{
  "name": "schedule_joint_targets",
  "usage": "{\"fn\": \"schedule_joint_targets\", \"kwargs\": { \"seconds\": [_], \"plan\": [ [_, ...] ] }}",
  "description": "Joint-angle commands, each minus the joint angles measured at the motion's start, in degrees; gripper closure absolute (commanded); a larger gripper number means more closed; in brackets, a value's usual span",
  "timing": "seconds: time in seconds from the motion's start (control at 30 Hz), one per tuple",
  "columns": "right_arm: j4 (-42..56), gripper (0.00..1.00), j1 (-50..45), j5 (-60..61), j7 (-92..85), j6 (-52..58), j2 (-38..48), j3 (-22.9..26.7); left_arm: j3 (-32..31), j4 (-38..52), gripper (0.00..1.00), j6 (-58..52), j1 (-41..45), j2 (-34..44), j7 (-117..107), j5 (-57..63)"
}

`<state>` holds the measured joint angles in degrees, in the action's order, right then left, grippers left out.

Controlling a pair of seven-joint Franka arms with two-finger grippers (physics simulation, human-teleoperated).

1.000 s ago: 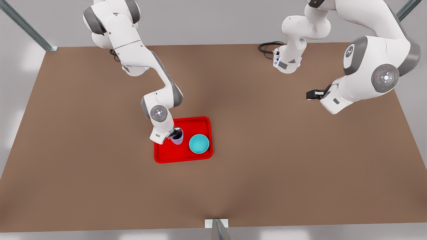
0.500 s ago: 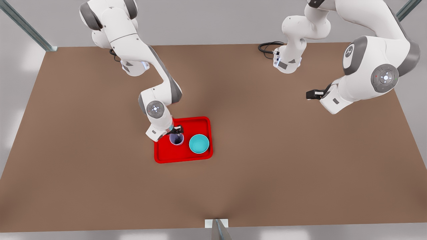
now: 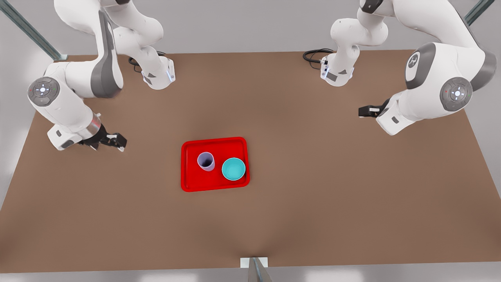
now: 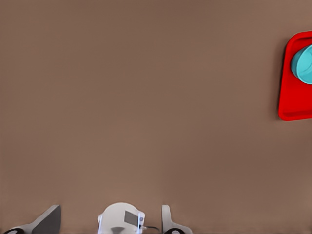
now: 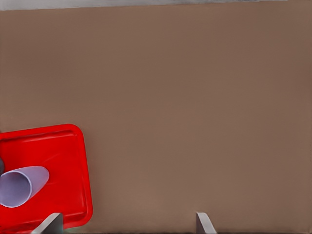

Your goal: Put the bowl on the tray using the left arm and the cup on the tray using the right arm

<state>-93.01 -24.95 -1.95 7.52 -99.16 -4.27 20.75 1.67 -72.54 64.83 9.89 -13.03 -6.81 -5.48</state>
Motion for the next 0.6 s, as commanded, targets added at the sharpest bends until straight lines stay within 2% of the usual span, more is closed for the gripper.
{"fn": "schedule_joint_targets", "kwargs": {
  "seconds": [0.0,0.07,0.57],
  "plan": [
    [2.56,0.00,-0.28,-0.95,-13.41,10.83,0.22,-0.18,0.00,0.03,0.00,-1.20,0.13,0.03,-0.05,0.03],
    [4.85,0.00,-0.28,-0.95,-13.50,12.41,-0.13,-0.19,0.00,0.03,0.00,-1.20,0.13,0.03,-0.05,-0.05],
    [4.68,0.00,-0.28,-0.95,-13.15,13.47,-0.74,-0.18,0.00,0.03,0.00,-1.28,0.13,-0.06,-0.05,-0.14]
  ]
}}
